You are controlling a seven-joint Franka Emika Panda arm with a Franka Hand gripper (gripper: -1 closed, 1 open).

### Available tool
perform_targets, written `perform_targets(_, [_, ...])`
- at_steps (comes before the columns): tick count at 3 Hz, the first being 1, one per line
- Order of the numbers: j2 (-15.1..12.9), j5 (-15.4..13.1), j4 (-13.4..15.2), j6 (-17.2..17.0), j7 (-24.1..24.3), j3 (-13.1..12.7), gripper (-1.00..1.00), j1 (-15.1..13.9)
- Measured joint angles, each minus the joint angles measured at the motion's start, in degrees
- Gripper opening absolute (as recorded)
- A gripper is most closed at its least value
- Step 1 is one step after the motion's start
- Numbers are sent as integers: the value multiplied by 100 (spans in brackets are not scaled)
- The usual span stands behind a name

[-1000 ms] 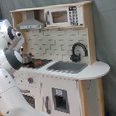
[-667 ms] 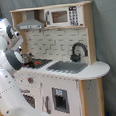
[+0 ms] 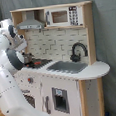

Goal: Play with the kitchen

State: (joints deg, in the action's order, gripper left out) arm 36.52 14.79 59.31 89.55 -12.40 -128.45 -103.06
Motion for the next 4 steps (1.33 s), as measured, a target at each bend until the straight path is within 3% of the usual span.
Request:
perform_targets(2, [142, 34, -35, -7, -1090, -313, 100, -408])
perform_targets(4, [397, 41, -535, -1, -1967, -796, 100, -834])
